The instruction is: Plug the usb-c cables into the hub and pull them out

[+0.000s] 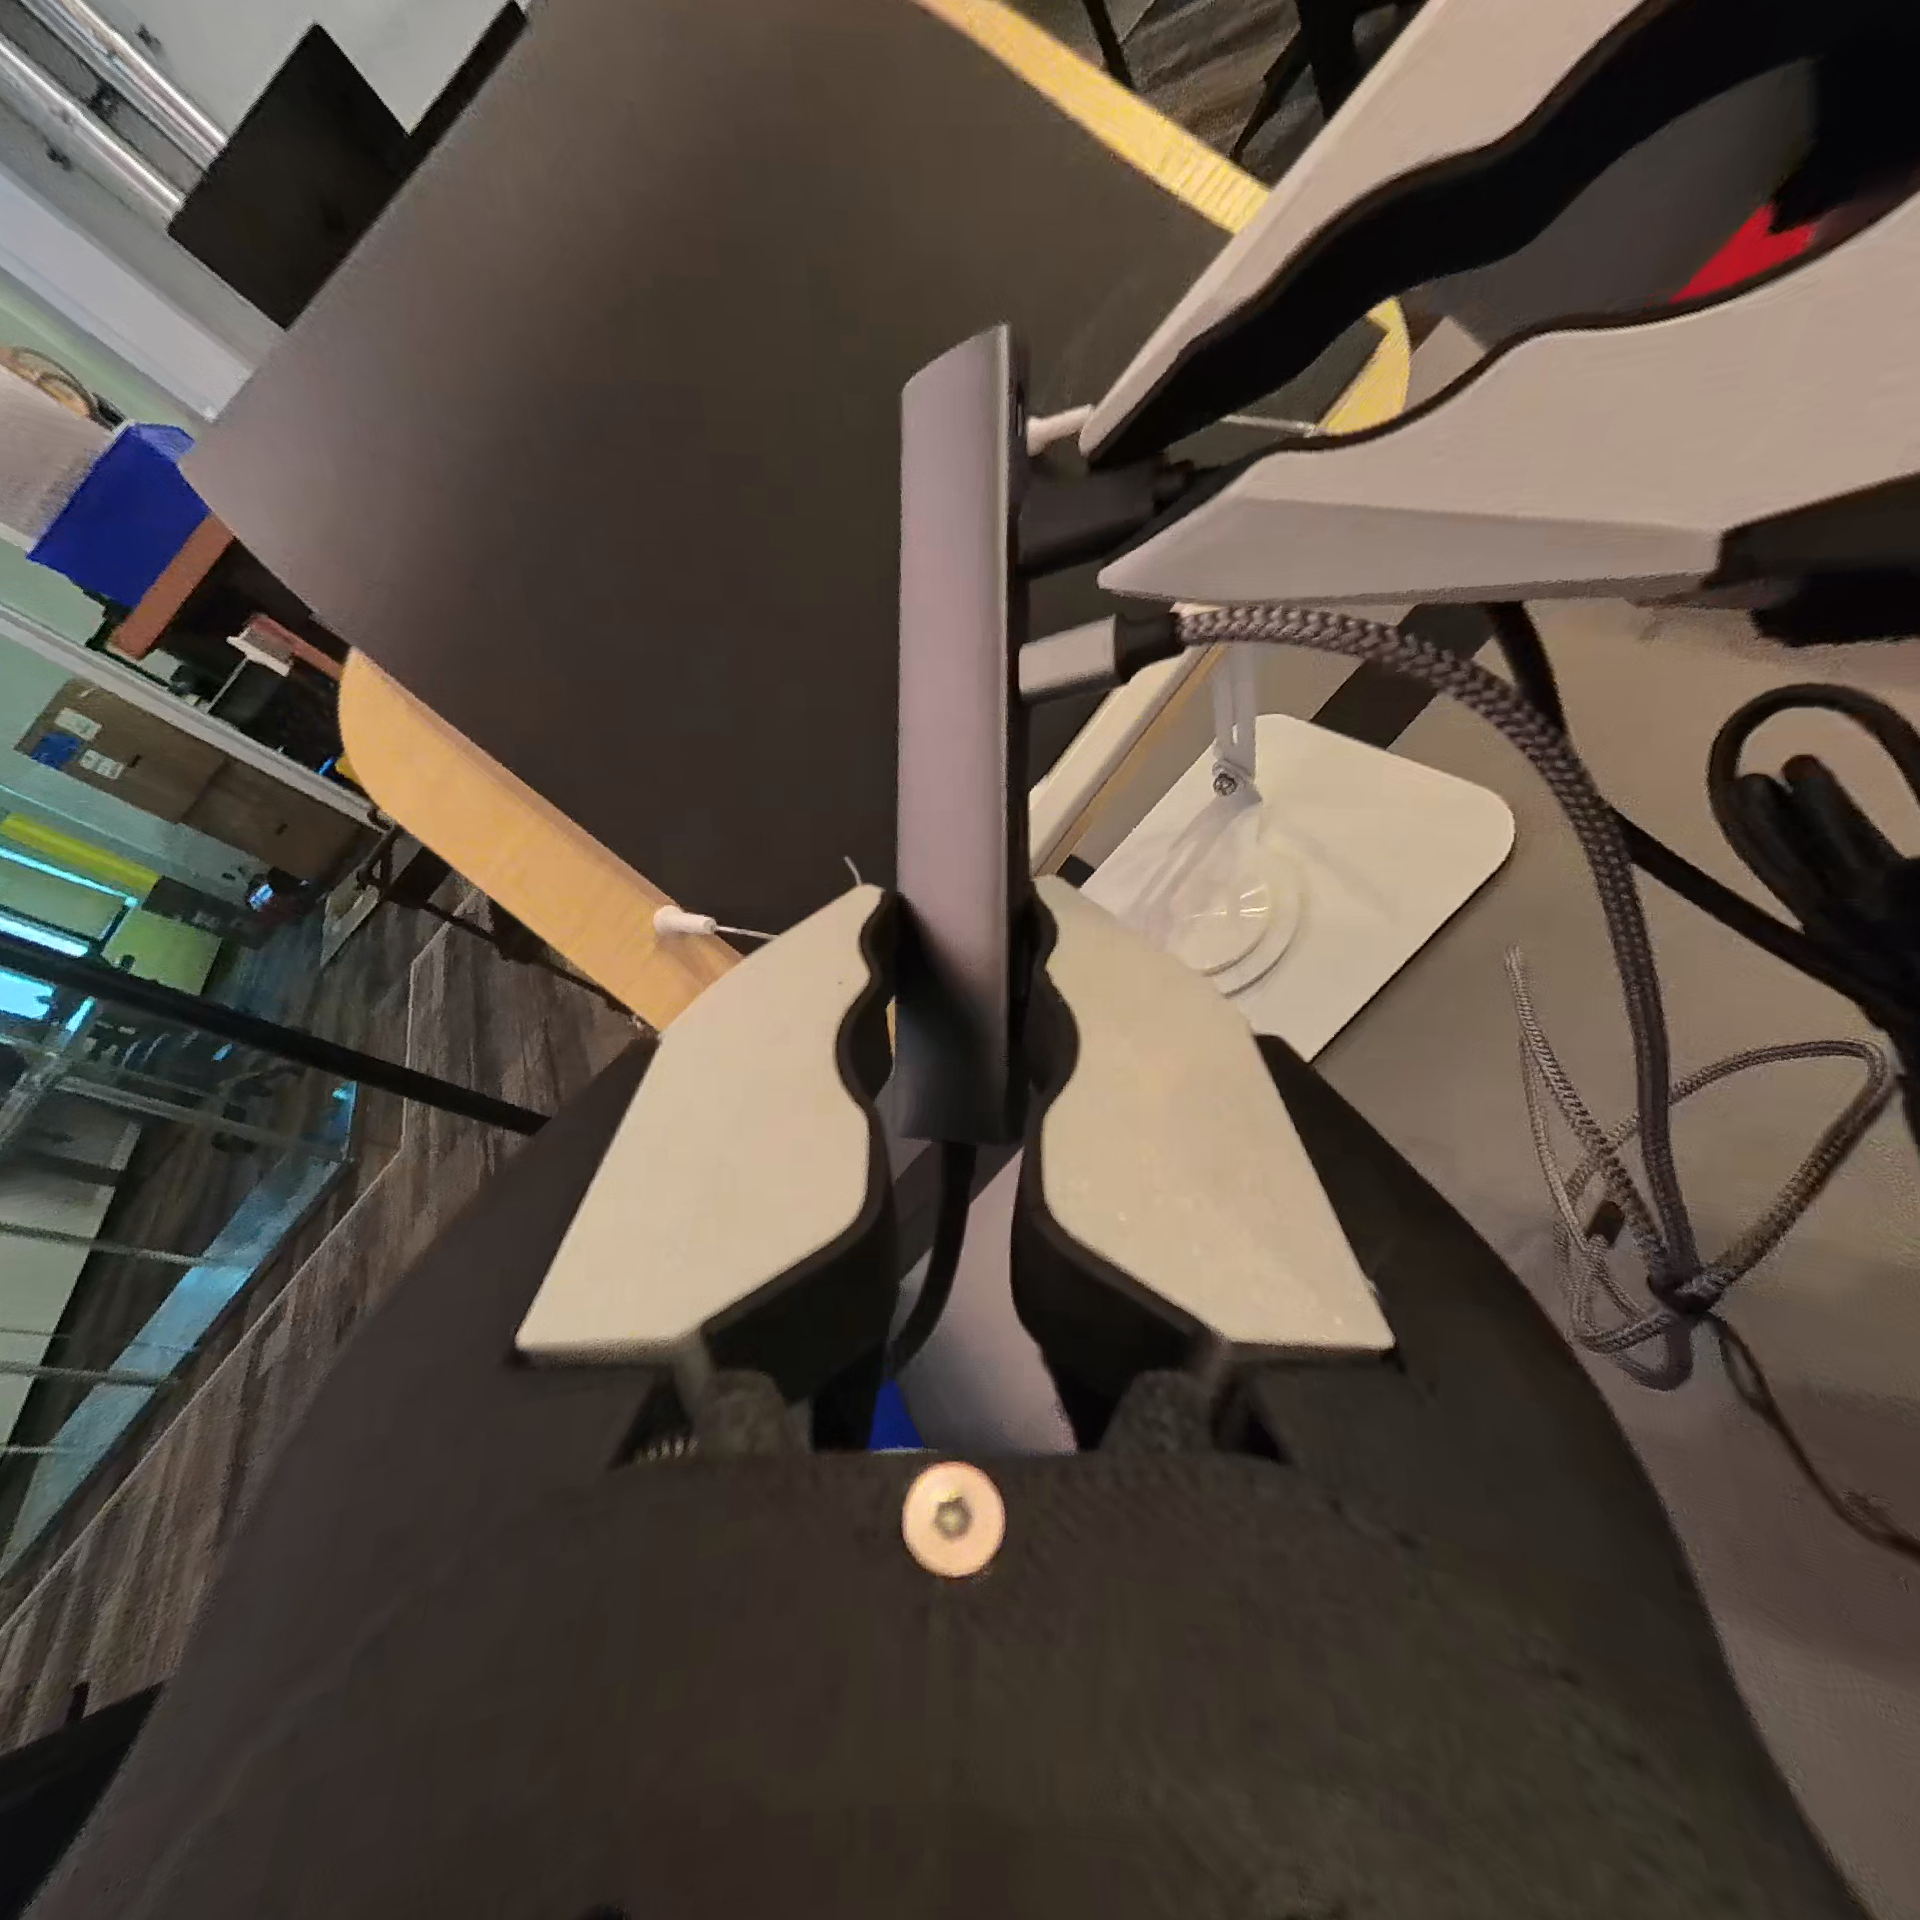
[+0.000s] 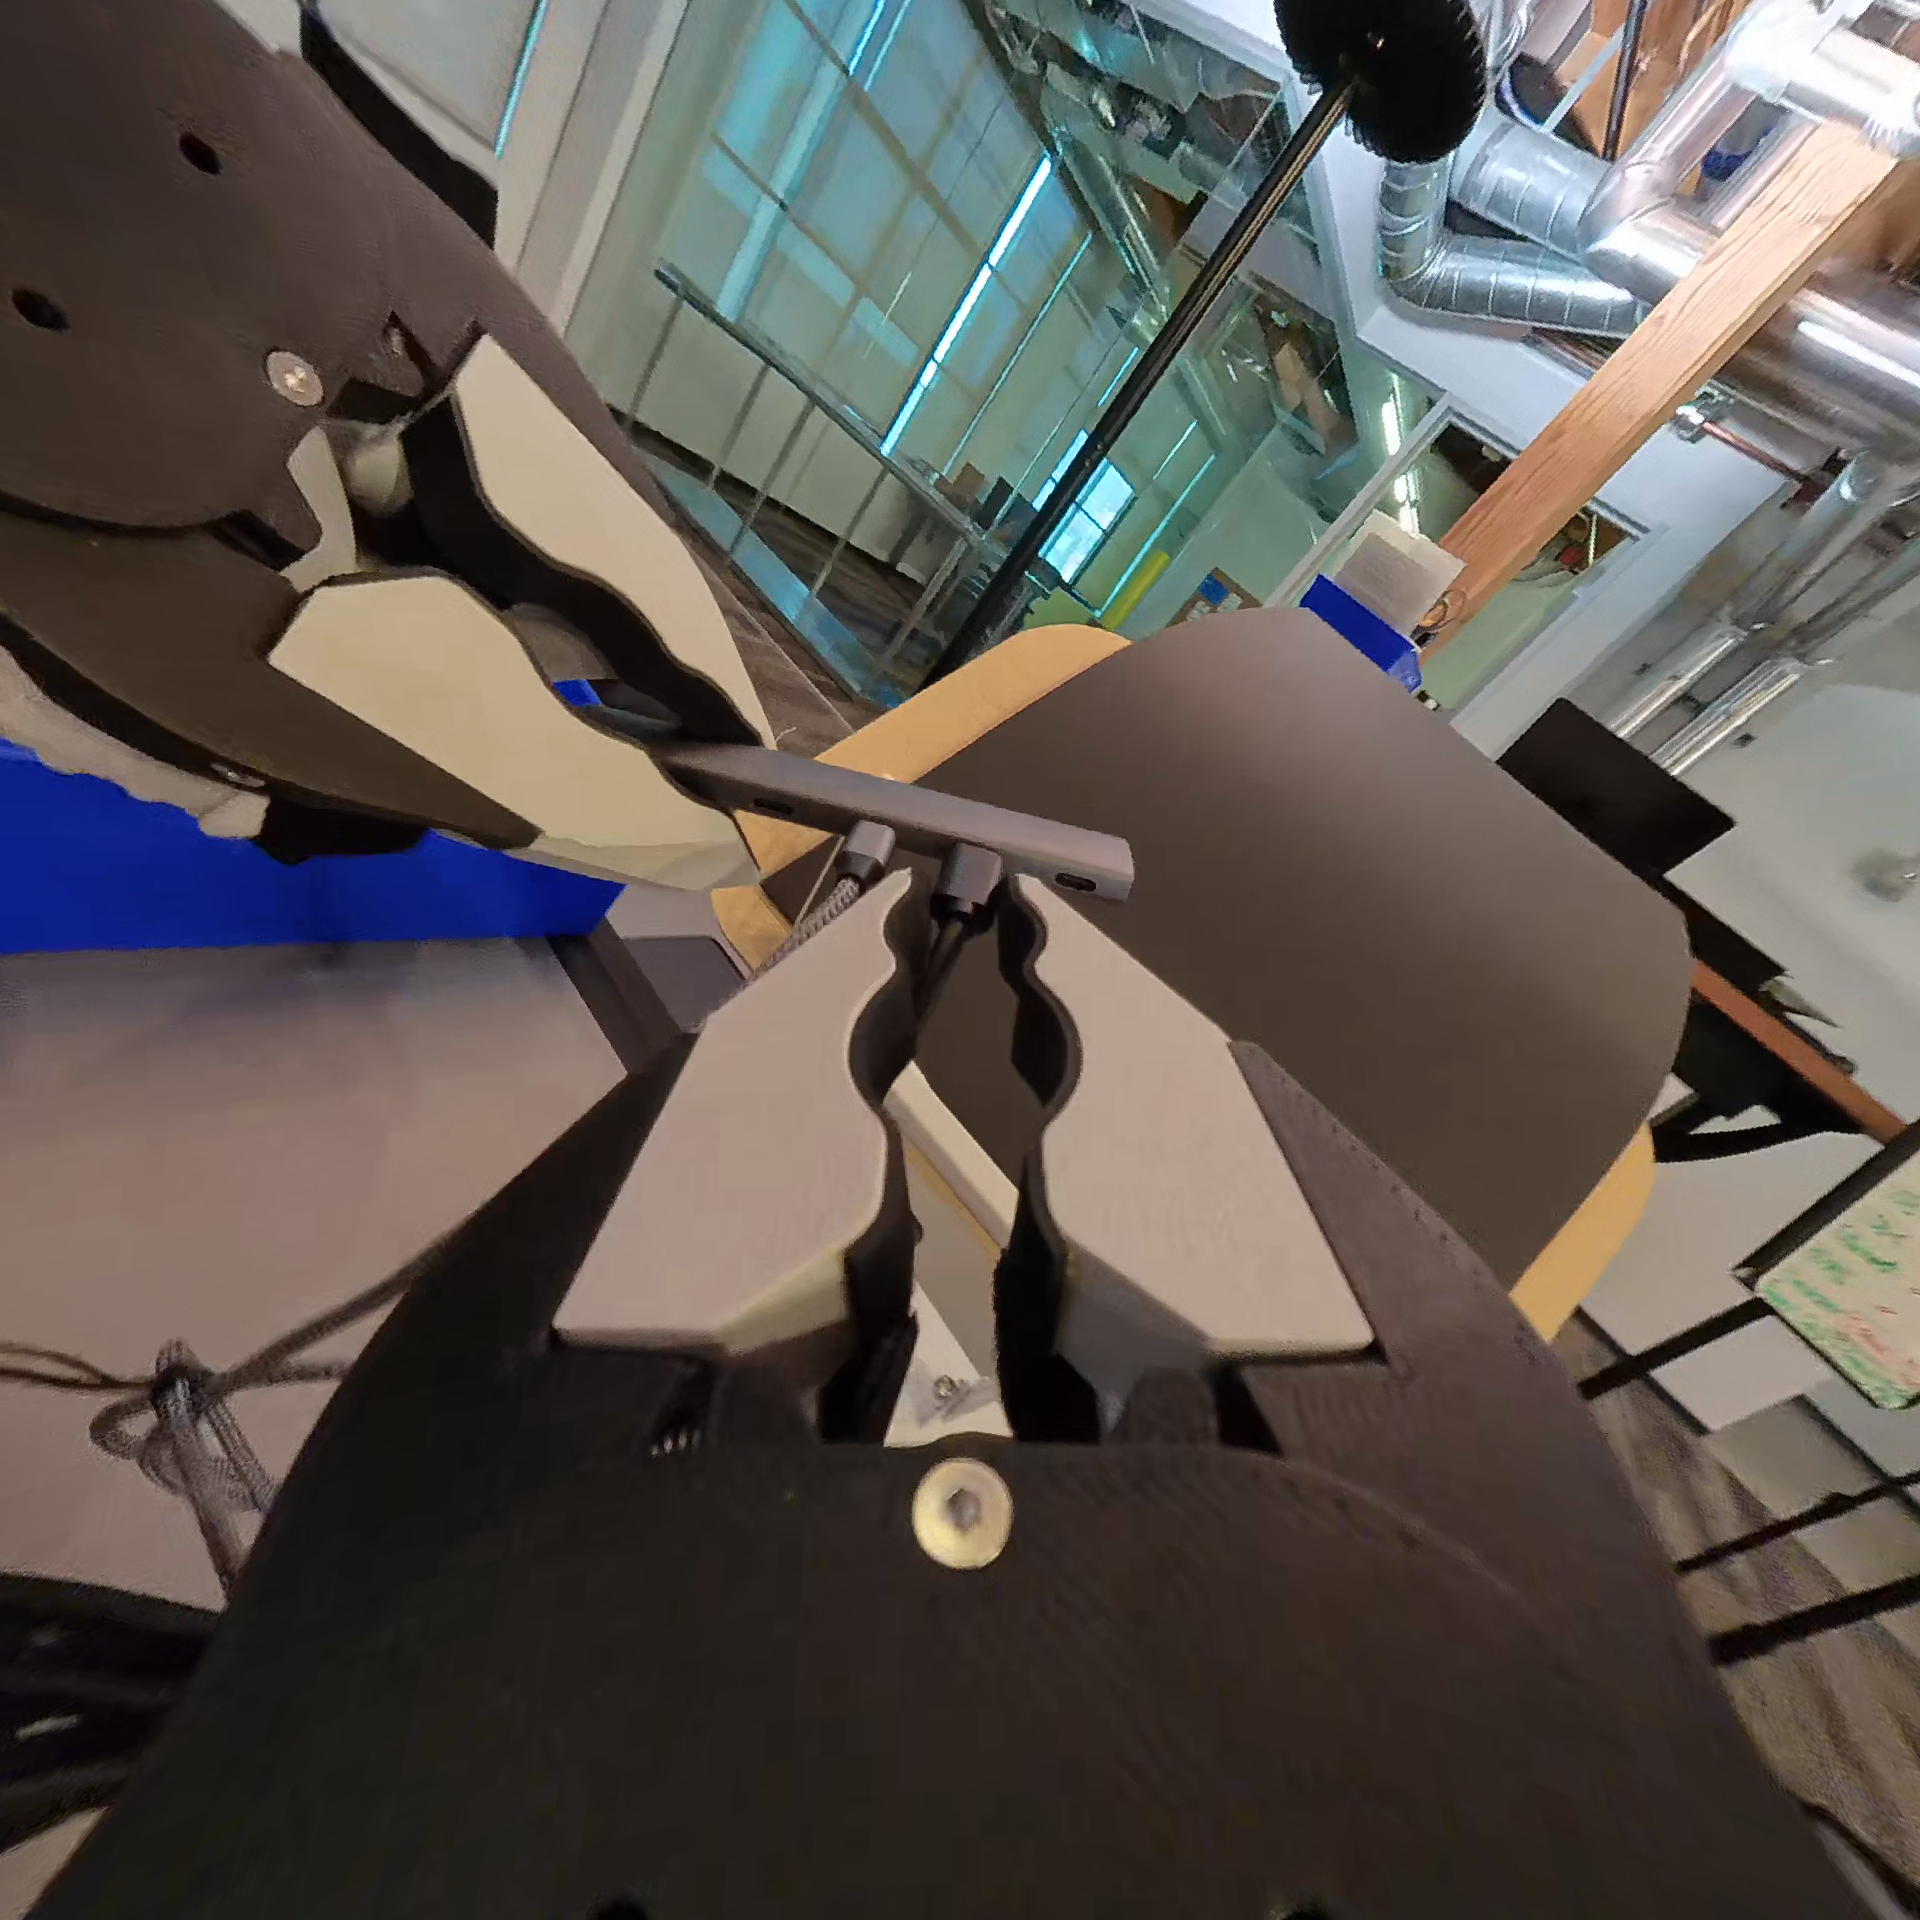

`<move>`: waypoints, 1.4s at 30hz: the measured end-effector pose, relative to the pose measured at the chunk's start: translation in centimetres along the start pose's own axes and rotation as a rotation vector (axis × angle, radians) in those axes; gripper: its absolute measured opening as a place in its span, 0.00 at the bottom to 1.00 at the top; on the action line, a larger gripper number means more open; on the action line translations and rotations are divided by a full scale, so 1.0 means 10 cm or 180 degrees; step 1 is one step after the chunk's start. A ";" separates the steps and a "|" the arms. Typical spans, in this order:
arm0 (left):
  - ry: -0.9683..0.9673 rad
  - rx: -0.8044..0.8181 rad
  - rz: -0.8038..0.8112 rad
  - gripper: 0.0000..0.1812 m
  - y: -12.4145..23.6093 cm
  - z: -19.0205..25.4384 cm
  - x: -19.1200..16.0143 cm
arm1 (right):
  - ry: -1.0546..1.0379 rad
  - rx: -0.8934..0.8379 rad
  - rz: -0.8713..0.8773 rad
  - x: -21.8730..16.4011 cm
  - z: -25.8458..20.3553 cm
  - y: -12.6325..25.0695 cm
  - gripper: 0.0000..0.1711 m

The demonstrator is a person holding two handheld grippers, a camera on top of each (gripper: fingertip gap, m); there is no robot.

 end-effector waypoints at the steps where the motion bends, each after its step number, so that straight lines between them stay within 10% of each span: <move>1: -0.0009 0.0017 0.0060 0.12 0.03 -0.01 0.01 | -0.0084 0.0028 0.0066 0.00 0.01 0.01 0.06; 42: 0.0333 -0.0869 0.0671 0.17 0.26 -0.09 0.07 | -0.0686 0.0453 0.0424 -0.14 0.18 0.04 0.05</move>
Point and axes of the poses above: each gripper's, where its closed fingertips meet, y back along the fingers, x out of its top, z = x × y across the jaws, the point moved 10 cm from there along y, back along the fingers, and after that the axes turned 11 degrees about -z, right-handed, at the moved point
